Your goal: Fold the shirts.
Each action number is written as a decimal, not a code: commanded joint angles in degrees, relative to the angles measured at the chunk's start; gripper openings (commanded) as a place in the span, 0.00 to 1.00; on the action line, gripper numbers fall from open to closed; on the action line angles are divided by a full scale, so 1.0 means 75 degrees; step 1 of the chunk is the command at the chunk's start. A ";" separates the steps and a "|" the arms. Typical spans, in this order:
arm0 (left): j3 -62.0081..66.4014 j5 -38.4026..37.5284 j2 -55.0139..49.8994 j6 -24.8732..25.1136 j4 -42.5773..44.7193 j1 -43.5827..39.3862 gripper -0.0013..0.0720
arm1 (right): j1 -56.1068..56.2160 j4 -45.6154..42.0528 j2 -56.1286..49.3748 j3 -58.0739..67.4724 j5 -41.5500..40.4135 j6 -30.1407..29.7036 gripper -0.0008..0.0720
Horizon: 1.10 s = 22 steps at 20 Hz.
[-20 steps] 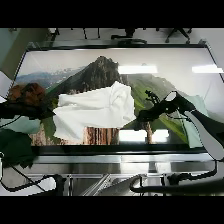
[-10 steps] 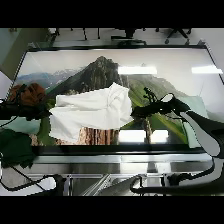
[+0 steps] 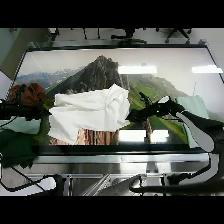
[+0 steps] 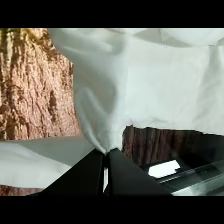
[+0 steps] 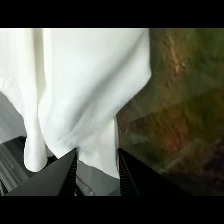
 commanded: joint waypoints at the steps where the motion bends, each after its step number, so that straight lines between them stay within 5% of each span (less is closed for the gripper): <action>1: 0.0009 -0.0023 0.0006 0.0009 -0.0003 0.0006 0.04 | -0.0303 -0.1253 0.0052 0.0015 0.0341 -0.0032 0.50; 15: 0.0009 -0.0003 0.0006 0.0009 -0.0044 0.0006 0.04 | 0.0498 -0.1040 -0.0487 0.0012 0.0067 -0.0105 0.50; 16: 0.0009 -0.0003 0.0006 0.0009 -0.0041 0.0006 0.03 | 0.0565 -0.0833 -0.0516 0.0012 -0.0015 -0.0280 0.47; 17: 0.0009 0.0000 0.0006 0.0009 -0.0044 0.0006 0.04 | 0.0571 -0.0495 -0.0498 0.0023 -0.0035 -0.0513 0.21; 18: 0.0012 0.0012 0.0006 0.0009 -0.0052 0.0009 0.04 | 0.0545 -0.0239 -0.0440 0.0105 -0.0032 -0.0656 0.10; 22: 0.0385 -0.0184 0.0169 0.0012 -0.1443 0.0166 0.03 | 0.0105 -0.0143 0.0679 0.1274 0.0425 -0.0530 0.04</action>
